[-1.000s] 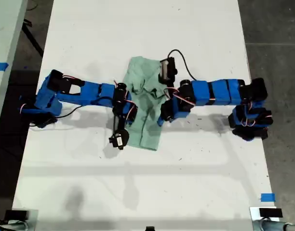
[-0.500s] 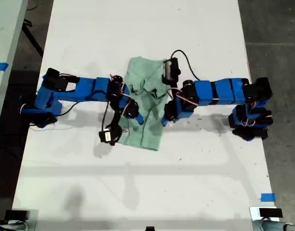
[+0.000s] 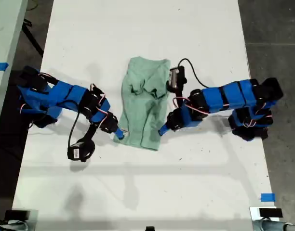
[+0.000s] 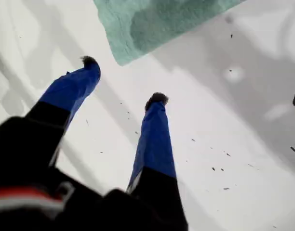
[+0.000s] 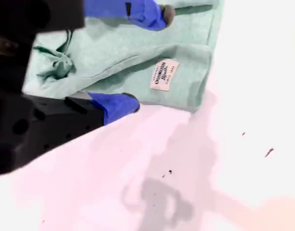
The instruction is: Fold t-shirt
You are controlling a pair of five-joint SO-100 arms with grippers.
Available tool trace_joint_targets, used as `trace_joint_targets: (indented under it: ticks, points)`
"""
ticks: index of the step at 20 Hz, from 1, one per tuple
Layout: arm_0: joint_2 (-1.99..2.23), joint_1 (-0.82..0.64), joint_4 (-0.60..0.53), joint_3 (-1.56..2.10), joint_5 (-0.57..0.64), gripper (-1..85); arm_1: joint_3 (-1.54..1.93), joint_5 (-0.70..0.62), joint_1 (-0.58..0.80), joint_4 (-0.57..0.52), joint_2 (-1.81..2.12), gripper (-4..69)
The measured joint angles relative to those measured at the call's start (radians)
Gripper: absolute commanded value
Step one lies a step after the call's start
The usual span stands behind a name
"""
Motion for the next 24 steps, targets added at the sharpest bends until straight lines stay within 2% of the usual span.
trace_joint_targets:
  ticks: [6,17,18,19,20,21,24]
  points:
    - [-0.002,-0.002,-0.293,0.244,-0.018,28.4,-0.002,0.028,-0.014,-0.127,-0.198,27.5]
    - [-0.152,-0.087,-0.382,0.314,-0.035,26.2,-0.202,0.003,0.003,-0.152,-0.434,28.6]
    - [-0.173,-0.087,-0.391,0.314,-0.035,24.4,-0.219,0.005,0.003,-0.152,-0.468,27.3]
    - [-0.192,-0.087,-0.393,0.305,-0.044,18.2,-0.238,-0.002,0.003,-0.156,-0.5,19.1]
    - [-0.209,-0.087,-0.393,0.29,-0.052,6.1,-0.258,0.005,0.003,-0.156,-0.537,3.6]
    - [-0.221,-0.087,-0.393,0.264,-0.057,0.0,-0.278,0.002,0.003,-0.16,-0.558,-1.0]
    - [-0.224,-0.087,-0.385,0.252,-0.06,-0.1,-0.318,0.035,0.003,-0.161,-0.578,-0.9]
